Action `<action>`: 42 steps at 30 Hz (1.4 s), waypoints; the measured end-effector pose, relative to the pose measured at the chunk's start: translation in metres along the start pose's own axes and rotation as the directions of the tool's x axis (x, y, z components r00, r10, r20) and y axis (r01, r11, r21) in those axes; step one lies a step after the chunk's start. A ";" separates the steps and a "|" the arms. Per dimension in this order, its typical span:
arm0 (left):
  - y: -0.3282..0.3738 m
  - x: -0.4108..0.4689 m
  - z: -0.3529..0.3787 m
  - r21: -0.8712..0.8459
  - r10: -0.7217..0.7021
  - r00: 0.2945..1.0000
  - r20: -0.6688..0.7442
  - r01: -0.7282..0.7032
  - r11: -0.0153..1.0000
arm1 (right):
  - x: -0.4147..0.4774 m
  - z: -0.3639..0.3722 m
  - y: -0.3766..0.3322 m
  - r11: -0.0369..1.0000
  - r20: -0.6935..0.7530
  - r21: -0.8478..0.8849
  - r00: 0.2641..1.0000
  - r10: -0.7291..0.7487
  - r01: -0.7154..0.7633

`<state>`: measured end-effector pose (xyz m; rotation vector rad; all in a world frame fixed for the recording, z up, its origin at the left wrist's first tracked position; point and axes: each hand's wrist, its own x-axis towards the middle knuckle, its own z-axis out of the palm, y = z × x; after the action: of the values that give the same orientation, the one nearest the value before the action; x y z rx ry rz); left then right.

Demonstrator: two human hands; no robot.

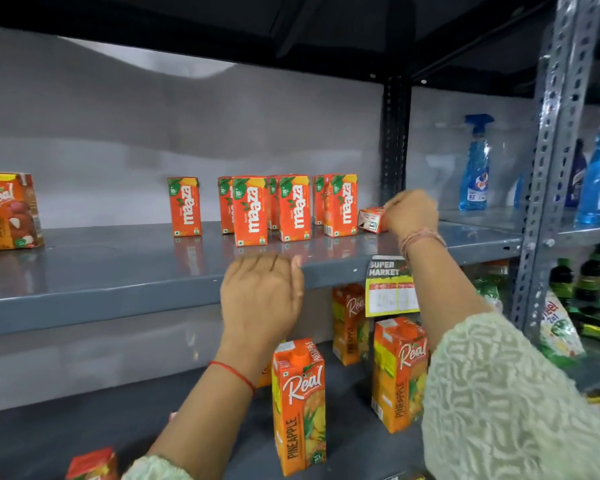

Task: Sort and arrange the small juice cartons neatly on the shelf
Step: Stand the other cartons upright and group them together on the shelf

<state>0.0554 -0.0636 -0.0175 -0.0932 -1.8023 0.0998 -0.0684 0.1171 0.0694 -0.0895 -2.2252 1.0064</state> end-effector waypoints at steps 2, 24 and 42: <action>0.009 0.000 0.009 0.009 -0.045 0.999 -0.013 0.046 0.999 | 0.013 0.002 0.006 0.996 0.183 -0.082 0.983 -0.010 0.025; 0.007 -0.008 0.027 0.109 -0.024 0.987 -0.159 0.042 0.993 | 0.008 -0.003 0.016 0.997 0.030 0.054 0.998 -0.057 0.055; 0.007 -0.007 0.025 0.092 -0.020 0.993 -0.115 0.030 0.995 | 0.018 -0.030 0.042 0.888 0.378 0.411 0.925 0.040 -0.207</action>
<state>0.0325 -0.0580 -0.0306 -0.0092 -1.6814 0.1580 -0.0724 0.1717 0.0651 0.1735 -2.2618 1.7002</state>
